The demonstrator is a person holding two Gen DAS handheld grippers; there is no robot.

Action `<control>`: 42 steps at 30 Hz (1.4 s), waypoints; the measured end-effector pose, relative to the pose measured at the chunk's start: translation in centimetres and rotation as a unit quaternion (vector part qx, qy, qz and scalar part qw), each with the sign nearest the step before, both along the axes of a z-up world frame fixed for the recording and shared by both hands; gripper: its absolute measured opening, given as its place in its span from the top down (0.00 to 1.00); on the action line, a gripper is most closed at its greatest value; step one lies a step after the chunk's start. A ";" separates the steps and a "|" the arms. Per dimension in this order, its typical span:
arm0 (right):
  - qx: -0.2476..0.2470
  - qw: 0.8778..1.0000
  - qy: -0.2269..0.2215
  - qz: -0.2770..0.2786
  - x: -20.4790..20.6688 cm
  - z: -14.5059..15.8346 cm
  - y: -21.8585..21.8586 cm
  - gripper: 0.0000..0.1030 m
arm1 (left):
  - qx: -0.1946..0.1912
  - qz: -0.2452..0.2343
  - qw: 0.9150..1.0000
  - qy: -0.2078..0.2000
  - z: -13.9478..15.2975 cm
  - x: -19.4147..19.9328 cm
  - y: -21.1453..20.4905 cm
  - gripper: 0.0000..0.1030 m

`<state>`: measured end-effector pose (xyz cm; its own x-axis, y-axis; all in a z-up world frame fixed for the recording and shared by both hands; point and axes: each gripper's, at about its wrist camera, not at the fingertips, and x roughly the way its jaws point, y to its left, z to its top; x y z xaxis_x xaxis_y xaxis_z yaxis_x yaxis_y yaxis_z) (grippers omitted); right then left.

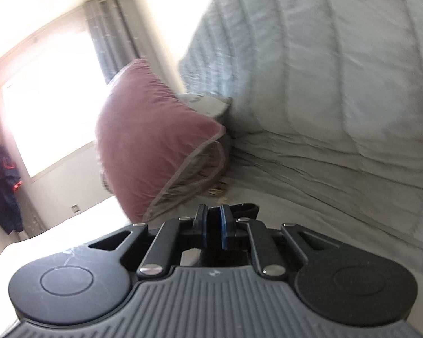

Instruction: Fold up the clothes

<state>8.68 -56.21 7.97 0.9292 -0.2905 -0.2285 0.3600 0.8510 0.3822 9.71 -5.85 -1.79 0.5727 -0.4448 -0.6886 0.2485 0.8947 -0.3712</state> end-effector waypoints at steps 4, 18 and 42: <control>-0.014 0.999 -0.015 0.033 0.6 2.3 2.8 0.90 | -0.018 0.006 1.000 0.001 0.3 -0.1 1.6 0.31; -0.070 0.978 -0.024 0.196 3.7 7.5 16.6 0.90 | -0.111 0.017 0.993 0.023 -0.1 1.1 7.5 0.32; 0.033 0.906 0.118 0.404 6.6 -7.1 36.9 0.90 | -0.405 0.092 0.906 0.080 -7.7 5.7 15.1 0.23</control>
